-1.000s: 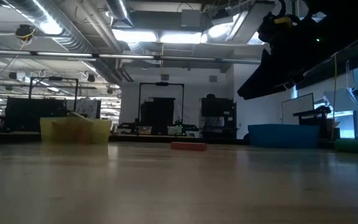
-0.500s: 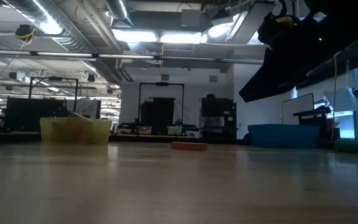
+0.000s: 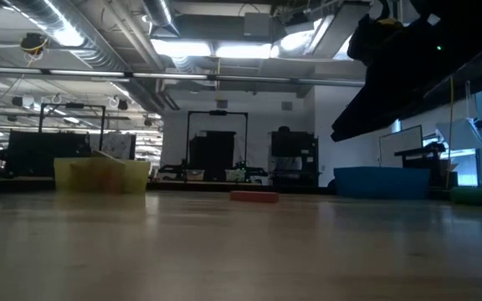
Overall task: Sort blocks by size
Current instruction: Put the pink rectangular block into the blue bin, then put the green cylindrical block into the light orange bin
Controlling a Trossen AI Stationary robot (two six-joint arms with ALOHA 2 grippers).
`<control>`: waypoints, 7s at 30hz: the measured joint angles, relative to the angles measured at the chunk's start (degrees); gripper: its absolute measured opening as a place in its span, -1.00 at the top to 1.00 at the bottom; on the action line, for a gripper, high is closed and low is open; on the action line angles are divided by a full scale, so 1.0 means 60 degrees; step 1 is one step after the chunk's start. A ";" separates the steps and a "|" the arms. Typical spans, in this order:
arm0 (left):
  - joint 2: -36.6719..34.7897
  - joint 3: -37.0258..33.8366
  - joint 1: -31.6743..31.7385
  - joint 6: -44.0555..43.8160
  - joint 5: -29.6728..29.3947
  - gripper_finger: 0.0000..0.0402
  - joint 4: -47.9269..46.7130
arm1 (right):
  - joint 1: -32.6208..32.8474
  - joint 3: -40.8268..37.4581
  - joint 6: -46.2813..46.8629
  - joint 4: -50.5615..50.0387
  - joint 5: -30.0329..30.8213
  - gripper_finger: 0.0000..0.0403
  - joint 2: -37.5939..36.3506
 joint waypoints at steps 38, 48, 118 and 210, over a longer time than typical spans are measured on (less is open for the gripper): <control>-0.1631 -0.5647 0.5010 1.1137 -0.1964 0.28 1.3945 | -0.4031 0.0499 -0.2542 0.4841 -0.2255 -0.44 0.4390; -0.1631 -0.6243 0.6478 1.2191 -0.1272 0.29 1.5985 | -0.3997 0.0656 -0.2761 0.5515 -0.2146 -0.26 0.5232; -0.1624 -0.6245 0.7599 1.6171 -0.1328 0.29 1.7056 | -1.0628 0.0626 -0.1453 -0.3691 -0.1762 0.42 -0.0388; -0.1624 -0.6245 0.7628 1.5426 -0.1256 0.29 1.7070 | -0.9097 0.0605 0.0492 -1.0109 -0.2972 0.32 0.1416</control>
